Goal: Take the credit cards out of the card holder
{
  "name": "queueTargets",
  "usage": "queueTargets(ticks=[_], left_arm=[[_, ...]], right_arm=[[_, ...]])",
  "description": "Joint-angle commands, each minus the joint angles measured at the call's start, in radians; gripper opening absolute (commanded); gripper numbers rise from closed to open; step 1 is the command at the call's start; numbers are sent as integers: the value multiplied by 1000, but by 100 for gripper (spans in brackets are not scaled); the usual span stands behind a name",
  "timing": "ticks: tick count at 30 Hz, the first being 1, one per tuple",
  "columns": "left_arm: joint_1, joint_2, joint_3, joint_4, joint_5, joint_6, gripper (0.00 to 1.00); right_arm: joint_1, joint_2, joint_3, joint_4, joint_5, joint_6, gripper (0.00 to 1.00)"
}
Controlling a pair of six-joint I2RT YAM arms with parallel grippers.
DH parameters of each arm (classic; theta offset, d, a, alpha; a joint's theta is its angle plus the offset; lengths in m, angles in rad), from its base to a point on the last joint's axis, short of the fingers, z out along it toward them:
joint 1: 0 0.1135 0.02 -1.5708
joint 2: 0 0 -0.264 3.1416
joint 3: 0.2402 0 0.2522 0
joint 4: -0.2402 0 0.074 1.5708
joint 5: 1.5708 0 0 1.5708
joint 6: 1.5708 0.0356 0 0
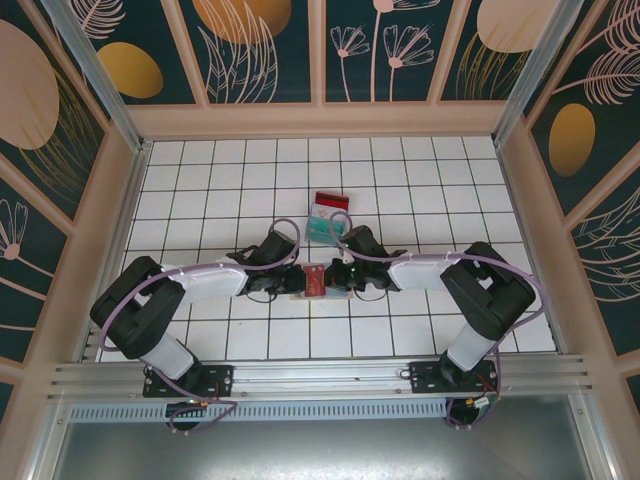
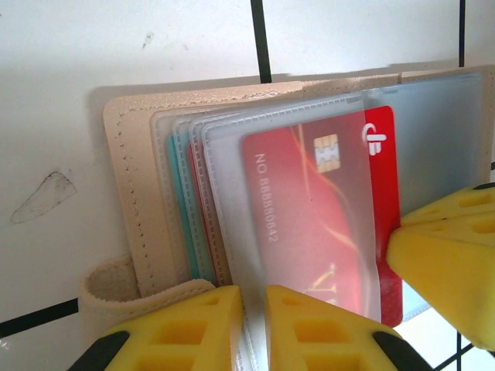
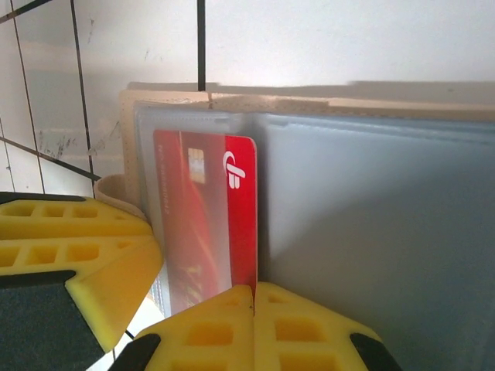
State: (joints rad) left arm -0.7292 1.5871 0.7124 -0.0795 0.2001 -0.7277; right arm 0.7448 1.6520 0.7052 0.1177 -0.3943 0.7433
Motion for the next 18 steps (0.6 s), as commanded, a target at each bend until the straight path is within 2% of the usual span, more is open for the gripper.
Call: queueTargets(ticks=[1,13,18], left_arm=[[-4,48,-13,-79,-25,5,19],[-4,43,-6,-85,-23,12,19],[-4,36,-2,-85,-22,14,19]], right_arm=[[-17,-33,-28,-13,8,7,0],[-76,-128,-80,-70,12,-48,0],[-103,-212,-69,-167,24,-138,0]])
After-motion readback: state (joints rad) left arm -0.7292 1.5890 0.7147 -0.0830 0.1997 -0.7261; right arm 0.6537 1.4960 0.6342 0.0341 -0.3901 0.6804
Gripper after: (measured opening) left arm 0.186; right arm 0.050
